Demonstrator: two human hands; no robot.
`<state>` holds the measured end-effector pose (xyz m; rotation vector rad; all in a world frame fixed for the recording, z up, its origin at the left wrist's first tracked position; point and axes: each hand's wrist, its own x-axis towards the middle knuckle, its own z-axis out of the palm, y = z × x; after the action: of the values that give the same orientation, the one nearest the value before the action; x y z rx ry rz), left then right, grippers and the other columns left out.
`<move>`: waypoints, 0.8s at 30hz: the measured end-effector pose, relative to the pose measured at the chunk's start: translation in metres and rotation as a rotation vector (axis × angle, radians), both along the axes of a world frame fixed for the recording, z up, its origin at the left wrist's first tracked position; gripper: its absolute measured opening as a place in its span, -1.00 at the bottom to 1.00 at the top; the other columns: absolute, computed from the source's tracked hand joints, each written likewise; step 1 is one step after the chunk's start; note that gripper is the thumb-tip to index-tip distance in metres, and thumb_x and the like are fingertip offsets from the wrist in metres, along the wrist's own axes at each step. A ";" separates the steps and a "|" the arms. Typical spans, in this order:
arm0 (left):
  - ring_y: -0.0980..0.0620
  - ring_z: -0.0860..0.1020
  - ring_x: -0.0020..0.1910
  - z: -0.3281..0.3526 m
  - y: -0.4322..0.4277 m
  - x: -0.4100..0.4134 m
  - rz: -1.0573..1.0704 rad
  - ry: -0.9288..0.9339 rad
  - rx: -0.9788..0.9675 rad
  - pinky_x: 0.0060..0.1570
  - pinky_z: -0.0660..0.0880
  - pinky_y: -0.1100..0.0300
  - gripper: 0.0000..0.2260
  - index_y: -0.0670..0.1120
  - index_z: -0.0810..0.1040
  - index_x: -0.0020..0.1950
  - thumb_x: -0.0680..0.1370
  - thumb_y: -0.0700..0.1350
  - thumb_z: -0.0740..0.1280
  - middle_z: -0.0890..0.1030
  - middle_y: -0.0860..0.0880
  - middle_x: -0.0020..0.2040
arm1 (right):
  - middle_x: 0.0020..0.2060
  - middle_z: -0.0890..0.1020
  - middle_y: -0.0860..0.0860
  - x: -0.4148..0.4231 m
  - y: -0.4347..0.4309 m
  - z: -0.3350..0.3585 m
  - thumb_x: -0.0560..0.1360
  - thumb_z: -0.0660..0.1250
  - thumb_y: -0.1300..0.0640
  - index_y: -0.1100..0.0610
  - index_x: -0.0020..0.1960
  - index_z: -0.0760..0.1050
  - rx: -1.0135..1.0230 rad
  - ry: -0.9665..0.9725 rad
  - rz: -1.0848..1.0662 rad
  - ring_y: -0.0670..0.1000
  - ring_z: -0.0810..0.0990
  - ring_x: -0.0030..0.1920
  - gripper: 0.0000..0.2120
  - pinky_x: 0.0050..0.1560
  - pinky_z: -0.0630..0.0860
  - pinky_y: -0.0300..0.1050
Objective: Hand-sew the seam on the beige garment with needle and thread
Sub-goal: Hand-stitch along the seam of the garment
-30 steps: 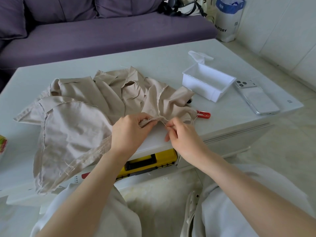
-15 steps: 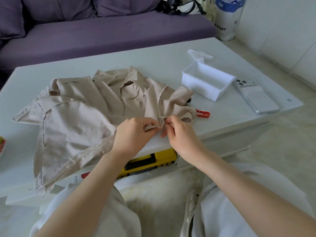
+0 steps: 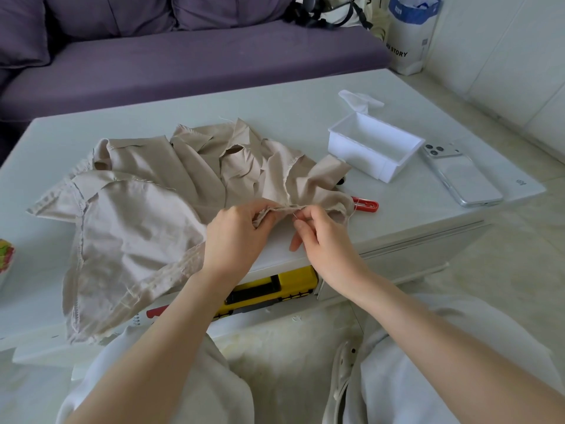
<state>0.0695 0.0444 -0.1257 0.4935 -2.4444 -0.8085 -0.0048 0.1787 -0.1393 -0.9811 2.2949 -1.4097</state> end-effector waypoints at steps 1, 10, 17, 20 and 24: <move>-0.01 0.52 -0.37 0.000 0.000 0.000 0.007 0.009 0.002 -0.37 0.41 0.16 -0.88 0.03 0.68 -0.03 0.53 0.00 0.38 0.61 0.05 -0.38 | -0.33 0.58 -0.10 0.000 0.000 0.000 0.63 0.12 0.14 0.04 0.02 0.34 -0.004 -0.021 0.001 -0.18 0.46 -0.41 -0.95 -0.40 0.38 -0.30; 0.00 0.63 -0.25 -0.005 0.008 0.001 -0.114 -0.041 -0.099 -0.30 0.56 0.07 -0.87 0.06 0.70 -0.01 0.51 -0.12 0.40 0.70 0.08 -0.21 | -0.33 0.57 0.00 0.002 -0.002 0.000 0.63 0.09 0.22 0.09 -0.02 0.29 -0.107 -0.139 -0.095 -0.17 0.49 -0.46 -0.92 -0.40 0.40 -0.35; -0.04 0.60 -0.28 -0.006 0.007 -0.001 -0.067 -0.048 -0.070 -0.31 0.51 0.10 -0.84 0.09 0.69 -0.01 0.53 -0.09 0.33 0.68 0.06 -0.26 | -0.28 0.60 0.01 0.006 -0.003 0.001 0.63 0.12 0.21 0.08 0.02 0.31 -0.116 -0.200 -0.053 -0.13 0.54 -0.39 -0.94 -0.34 0.50 -0.27; -0.02 0.60 -0.24 -0.003 0.006 -0.002 -0.028 -0.038 -0.003 -0.27 0.53 0.04 -0.84 0.11 0.68 0.03 0.54 -0.11 0.36 0.70 0.07 -0.21 | -0.28 0.63 0.00 0.006 0.000 0.003 0.63 0.14 0.18 0.08 0.03 0.34 -0.103 -0.223 -0.030 -0.12 0.55 -0.38 -0.97 -0.32 0.50 -0.29; 0.05 0.54 -0.32 -0.001 0.009 -0.002 -0.071 -0.079 0.049 -0.32 0.47 0.14 -0.83 0.09 0.68 0.04 0.55 -0.12 0.34 0.66 0.06 -0.28 | -0.35 0.63 -0.01 0.006 0.000 0.005 0.63 0.14 0.15 0.05 -0.04 0.37 -0.100 -0.202 -0.038 -0.12 0.54 -0.45 -0.92 -0.39 0.44 -0.33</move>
<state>0.0675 0.0534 -0.1267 0.4668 -2.5323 -0.8956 0.0017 0.1789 -0.1338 -0.7852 2.1253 -1.5754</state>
